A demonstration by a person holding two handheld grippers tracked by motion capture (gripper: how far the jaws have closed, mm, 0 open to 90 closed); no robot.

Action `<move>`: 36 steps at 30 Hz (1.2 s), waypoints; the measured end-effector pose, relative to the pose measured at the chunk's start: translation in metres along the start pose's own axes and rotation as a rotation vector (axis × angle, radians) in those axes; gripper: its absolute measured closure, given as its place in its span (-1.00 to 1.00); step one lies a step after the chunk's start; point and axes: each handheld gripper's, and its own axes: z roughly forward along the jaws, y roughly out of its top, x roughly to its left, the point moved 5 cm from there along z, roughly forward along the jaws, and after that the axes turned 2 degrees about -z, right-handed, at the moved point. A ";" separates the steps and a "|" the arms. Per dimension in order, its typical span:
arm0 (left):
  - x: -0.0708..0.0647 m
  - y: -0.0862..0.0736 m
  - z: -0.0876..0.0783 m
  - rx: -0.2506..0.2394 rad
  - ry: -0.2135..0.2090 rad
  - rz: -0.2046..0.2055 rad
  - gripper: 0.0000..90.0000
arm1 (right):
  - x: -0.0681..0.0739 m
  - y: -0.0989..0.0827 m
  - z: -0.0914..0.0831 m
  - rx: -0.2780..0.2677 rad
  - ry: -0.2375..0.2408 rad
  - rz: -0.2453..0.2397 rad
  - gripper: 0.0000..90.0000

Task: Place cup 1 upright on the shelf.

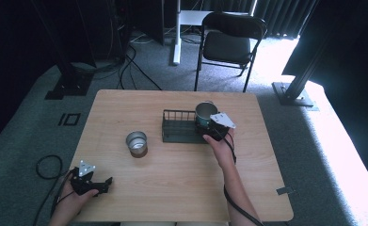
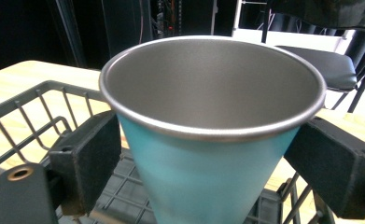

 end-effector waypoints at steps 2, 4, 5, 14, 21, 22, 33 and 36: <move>0.000 0.000 0.000 0.000 0.000 0.000 -0.96 | 0.000 -0.001 -0.002 0.003 0.000 -0.007 -0.75; 0.000 0.000 0.000 0.000 0.000 0.000 -0.96 | 0.000 -0.001 -0.005 0.004 0.007 -0.011 -0.75; 0.000 0.000 0.000 0.000 0.000 0.000 -0.96 | 0.000 -0.001 -0.005 0.004 0.007 -0.011 -0.75; 0.000 0.000 0.000 0.000 0.000 0.000 -0.96 | 0.000 -0.004 -0.015 0.014 0.023 -0.018 -0.75; 0.000 0.000 0.000 0.000 0.000 0.000 -0.96 | -0.002 -0.006 -0.029 0.000 0.036 -0.041 -0.75; 0.000 0.000 0.000 0.000 0.000 0.000 -0.96 | -0.003 -0.007 -0.031 -0.002 0.038 -0.039 -0.75; 0.000 0.000 0.000 0.000 0.000 0.000 -0.96 | -0.008 -0.013 -0.053 -0.011 0.062 -0.052 -0.75; 0.000 0.000 0.000 0.000 0.000 0.000 -0.96 | -0.011 -0.017 -0.057 0.000 0.065 -0.055 -0.75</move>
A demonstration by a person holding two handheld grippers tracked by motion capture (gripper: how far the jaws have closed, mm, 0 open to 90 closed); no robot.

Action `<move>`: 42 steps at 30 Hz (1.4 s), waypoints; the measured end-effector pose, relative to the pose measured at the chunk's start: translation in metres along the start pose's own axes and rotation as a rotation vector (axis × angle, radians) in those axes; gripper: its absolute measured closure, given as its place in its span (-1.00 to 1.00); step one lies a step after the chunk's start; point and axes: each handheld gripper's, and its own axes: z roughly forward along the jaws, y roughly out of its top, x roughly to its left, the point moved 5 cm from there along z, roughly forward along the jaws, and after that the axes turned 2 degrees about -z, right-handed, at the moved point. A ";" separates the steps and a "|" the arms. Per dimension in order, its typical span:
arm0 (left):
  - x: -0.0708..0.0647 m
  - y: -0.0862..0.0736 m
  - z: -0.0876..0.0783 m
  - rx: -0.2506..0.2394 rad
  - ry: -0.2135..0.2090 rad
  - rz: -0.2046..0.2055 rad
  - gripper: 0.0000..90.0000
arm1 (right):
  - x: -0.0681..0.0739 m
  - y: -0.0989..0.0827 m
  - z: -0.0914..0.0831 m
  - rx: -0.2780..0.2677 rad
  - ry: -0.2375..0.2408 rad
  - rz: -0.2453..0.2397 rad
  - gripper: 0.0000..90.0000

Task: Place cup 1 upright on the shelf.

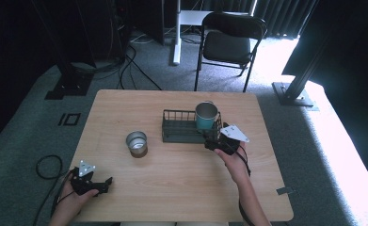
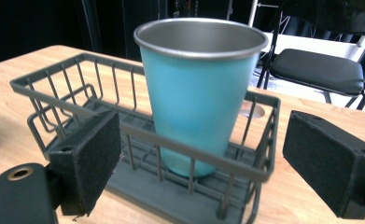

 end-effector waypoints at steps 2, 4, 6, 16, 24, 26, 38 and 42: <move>0.000 0.000 0.000 0.000 0.000 0.000 -0.96 | -0.001 -0.003 -0.002 0.006 0.006 -0.005 -0.75; 0.000 0.000 0.000 0.000 0.000 0.000 -0.96 | -0.002 -0.005 -0.005 0.008 0.008 -0.004 -0.75; 0.000 0.000 0.000 0.000 0.000 0.000 -0.96 | -0.004 -0.007 -0.008 0.010 0.007 0.002 -0.75; 0.000 0.000 0.000 0.000 0.000 0.000 -0.96 | -0.012 -0.027 -0.022 0.032 0.003 0.017 -0.75; 0.000 0.000 0.000 0.000 0.000 0.001 -0.96 | -0.020 -0.046 -0.032 0.064 -0.006 0.035 -0.75; 0.000 0.000 0.000 0.001 0.000 0.001 -0.96 | -0.022 -0.050 -0.034 0.070 -0.011 0.034 -0.75; 0.000 0.000 0.000 0.001 0.001 0.002 -0.96 | -0.034 -0.069 -0.054 0.104 -0.011 0.039 -0.75; 0.000 0.000 0.000 0.000 0.001 0.001 -0.96 | -0.037 -0.078 -0.062 0.133 0.005 0.023 -0.75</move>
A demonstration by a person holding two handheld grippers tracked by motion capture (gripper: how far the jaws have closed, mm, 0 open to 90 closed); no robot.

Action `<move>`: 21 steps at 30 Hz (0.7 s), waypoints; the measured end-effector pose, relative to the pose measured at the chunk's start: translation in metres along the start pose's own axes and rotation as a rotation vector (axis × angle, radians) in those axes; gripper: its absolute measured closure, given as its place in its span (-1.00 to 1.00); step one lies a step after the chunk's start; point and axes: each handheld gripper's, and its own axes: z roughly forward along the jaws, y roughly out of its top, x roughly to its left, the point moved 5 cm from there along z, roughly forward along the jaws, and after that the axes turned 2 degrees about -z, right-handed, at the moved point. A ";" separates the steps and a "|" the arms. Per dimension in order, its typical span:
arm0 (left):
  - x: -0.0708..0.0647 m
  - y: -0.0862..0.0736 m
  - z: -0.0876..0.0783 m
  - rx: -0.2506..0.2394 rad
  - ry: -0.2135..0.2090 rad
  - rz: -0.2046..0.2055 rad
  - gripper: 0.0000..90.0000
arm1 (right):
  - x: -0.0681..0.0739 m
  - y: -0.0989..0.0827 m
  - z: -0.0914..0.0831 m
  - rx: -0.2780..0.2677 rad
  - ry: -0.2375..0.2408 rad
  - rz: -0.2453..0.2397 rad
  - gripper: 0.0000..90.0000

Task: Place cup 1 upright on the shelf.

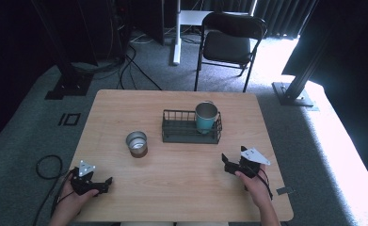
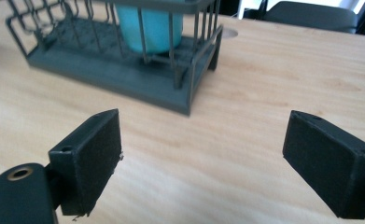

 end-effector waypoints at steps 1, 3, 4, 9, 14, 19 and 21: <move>0.000 0.000 0.000 0.000 0.000 0.000 -0.96 | -0.002 -0.003 -0.001 0.010 -0.005 -0.004 -0.75; 0.000 0.000 0.000 0.000 0.000 0.000 -0.96 | -0.006 -0.009 -0.005 0.027 -0.019 -0.006 -0.75; 0.000 0.000 0.000 0.000 0.000 0.000 -0.96 | -0.009 -0.011 -0.006 0.035 -0.021 0.007 -0.75; 0.000 0.000 0.000 0.000 0.000 0.000 -0.96 | -0.016 -0.022 -0.017 0.069 -0.012 0.036 -0.75; 0.000 0.000 0.000 0.000 0.000 0.000 -0.96 | -0.019 -0.029 -0.027 0.107 0.021 0.025 -0.75; 0.000 0.000 0.000 0.000 0.000 0.000 -0.96 | -0.020 -0.035 -0.032 0.129 0.045 0.013 -0.75; 0.000 0.000 0.000 0.000 0.000 0.000 -0.96 | -0.020 -0.037 -0.033 0.141 0.058 0.019 -0.75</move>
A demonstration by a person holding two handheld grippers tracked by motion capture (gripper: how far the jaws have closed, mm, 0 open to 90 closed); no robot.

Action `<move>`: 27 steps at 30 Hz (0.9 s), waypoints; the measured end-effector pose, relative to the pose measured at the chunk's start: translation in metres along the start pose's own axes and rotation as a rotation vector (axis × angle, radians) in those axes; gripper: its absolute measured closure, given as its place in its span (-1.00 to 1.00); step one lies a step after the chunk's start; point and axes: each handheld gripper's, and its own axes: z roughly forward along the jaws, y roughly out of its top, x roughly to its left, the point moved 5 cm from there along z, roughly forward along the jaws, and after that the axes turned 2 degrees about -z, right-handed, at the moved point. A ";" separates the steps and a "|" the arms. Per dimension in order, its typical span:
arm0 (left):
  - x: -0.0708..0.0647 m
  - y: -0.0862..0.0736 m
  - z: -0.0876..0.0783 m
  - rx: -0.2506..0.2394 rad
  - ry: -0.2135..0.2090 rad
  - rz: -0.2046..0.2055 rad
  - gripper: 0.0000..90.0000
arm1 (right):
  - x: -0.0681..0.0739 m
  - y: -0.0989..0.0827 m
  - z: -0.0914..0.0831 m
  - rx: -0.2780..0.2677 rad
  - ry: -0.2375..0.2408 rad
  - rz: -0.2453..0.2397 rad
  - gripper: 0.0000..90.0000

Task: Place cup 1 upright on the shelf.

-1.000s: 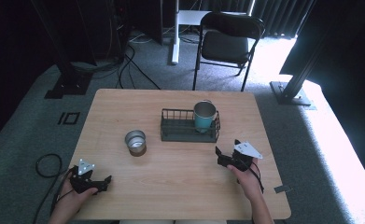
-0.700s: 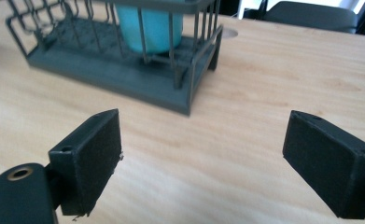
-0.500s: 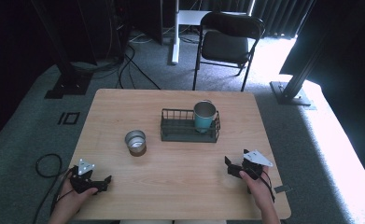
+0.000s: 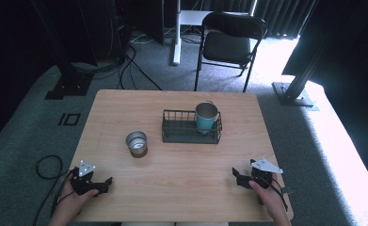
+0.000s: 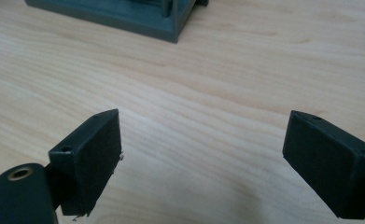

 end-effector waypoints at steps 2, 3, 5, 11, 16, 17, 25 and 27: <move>0.000 0.000 0.000 0.000 0.000 0.000 -0.96 | 0.000 -0.002 0.000 0.008 0.003 -0.006 -0.75; 0.000 0.000 0.000 0.000 0.000 0.000 -0.96 | -0.001 -0.003 0.000 0.014 0.002 -0.005 -0.75; 0.000 0.000 0.000 0.000 0.000 0.001 -0.96 | -0.002 -0.004 0.001 0.018 0.004 0.001 -0.75; 0.000 0.000 0.000 0.000 0.001 0.001 -0.96 | -0.002 -0.008 0.004 0.050 0.001 -0.025 -0.75; 0.000 0.000 0.000 0.000 0.000 0.000 -0.96 | -0.001 -0.010 0.005 0.082 -0.004 -0.061 -0.75; 0.000 0.000 0.000 0.000 0.000 0.000 -0.96 | 0.000 -0.011 0.006 0.105 0.001 -0.075 -0.75; 0.000 0.000 0.000 0.000 0.000 0.000 -0.96 | 0.003 -0.016 0.009 0.182 0.044 -0.066 -0.76; 0.000 0.000 0.000 0.000 0.001 0.000 -0.96 | 0.003 -0.016 0.009 0.182 0.044 -0.065 -0.76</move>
